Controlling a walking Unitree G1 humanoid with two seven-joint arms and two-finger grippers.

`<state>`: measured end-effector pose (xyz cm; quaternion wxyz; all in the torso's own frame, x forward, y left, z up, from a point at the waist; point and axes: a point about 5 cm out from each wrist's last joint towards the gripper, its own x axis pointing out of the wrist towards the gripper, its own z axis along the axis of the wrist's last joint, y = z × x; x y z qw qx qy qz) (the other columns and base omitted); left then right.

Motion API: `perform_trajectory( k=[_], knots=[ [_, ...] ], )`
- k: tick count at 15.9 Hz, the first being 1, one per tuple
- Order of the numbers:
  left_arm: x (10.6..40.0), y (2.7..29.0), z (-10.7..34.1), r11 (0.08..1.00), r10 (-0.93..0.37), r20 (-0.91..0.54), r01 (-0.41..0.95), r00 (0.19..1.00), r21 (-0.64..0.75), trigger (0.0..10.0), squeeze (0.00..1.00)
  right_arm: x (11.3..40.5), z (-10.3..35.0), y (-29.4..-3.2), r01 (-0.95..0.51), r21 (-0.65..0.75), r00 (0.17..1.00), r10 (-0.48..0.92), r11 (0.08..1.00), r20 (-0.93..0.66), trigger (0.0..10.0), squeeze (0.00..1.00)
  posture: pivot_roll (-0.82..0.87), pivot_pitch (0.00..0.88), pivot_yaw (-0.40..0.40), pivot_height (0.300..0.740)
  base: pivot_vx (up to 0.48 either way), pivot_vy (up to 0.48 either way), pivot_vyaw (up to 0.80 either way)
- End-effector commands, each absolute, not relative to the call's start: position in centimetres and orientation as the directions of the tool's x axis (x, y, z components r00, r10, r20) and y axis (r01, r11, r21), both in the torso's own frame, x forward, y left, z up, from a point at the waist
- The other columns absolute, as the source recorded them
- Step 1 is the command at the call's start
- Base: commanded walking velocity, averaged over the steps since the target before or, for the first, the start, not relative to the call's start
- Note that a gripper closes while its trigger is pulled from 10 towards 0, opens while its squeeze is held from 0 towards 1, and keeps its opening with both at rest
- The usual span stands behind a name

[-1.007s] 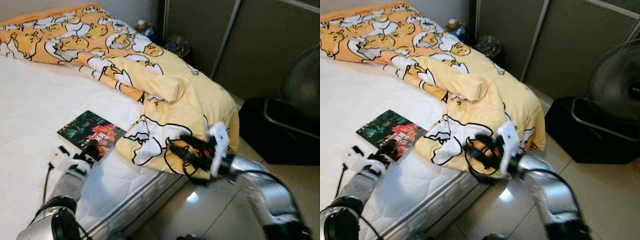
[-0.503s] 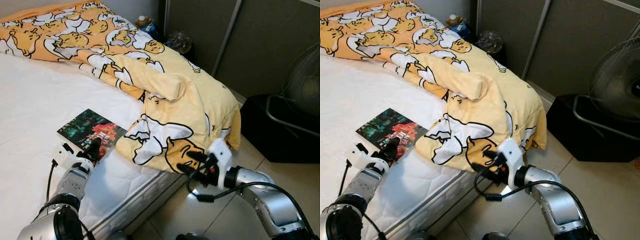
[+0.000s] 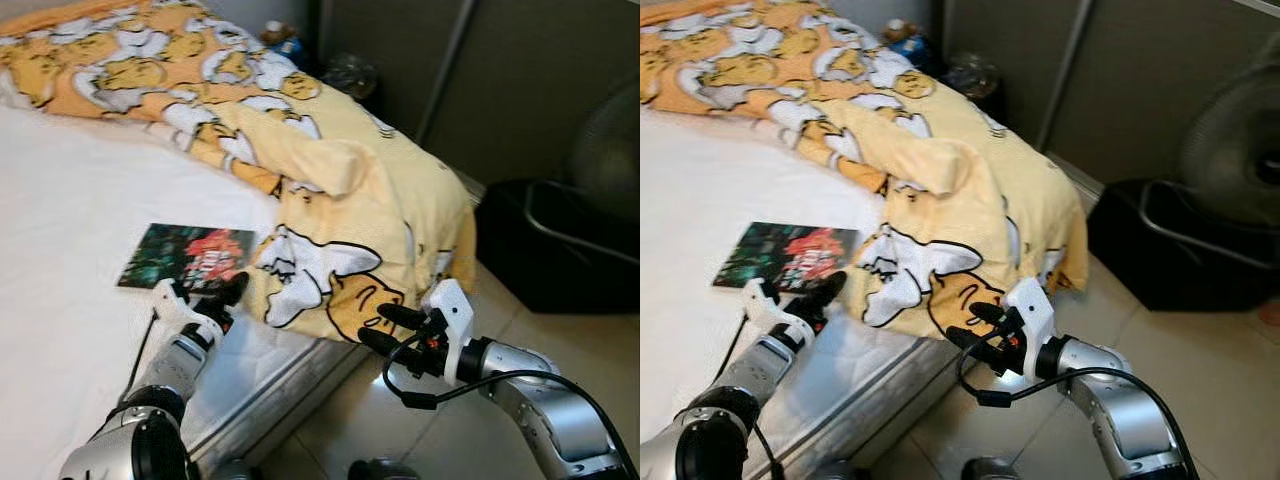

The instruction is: Clean up the room

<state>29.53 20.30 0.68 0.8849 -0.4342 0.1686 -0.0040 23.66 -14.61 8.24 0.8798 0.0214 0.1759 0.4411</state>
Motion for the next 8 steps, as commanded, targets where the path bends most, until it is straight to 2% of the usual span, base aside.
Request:
perform_trajectory(
  k=[1, 3, 6, 8],
  knots=[
    [29.6, 20.8, 0.7, 0.609, -0.116, -0.308, -0.177, 0.944, -0.773, 10.0, 0.00, 23.5, 8.6, -14.7, -0.772, 0.191, 0.551, 0.788, 0.606, -0.276, 10.0, 0.00, -0.22, 0.115, 0.004, 0.740, 0.000, 0.000, 0.00],
    [29.6, 21.0, 0.7, 0.623, -0.089, -0.321, -0.198, 0.943, -0.757, 10.0, 0.00, 23.4, 8.5, -14.5, -0.769, 0.194, 0.555, 0.787, 0.609, -0.270, 10.0, 0.00, -0.22, 0.114, 0.011, 0.740, 0.000, 0.000, 0.00],
    [29.6, 22.0, 0.8, 0.599, 0.033, -0.337, -0.289, 0.941, -0.747, 10.0, 0.00, 23.3, 8.4, -14.1, -0.764, 0.204, 0.561, 0.786, 0.612, -0.259, 10.0, 0.00, -0.22, 0.104, 0.022, 0.740, 0.000, 0.000, 0.00],
    [29.7, 22.2, 0.9, 0.556, 0.075, -0.322, -0.308, 0.944, -0.772, 0.0, 0.00, 23.1, 8.3, -14.0, -0.762, 0.211, 0.562, 0.787, 0.612, -0.256, 10.0, 0.00, -0.24, 0.102, 0.026, 0.740, 0.000, 0.000, 0.00]
  ],
)
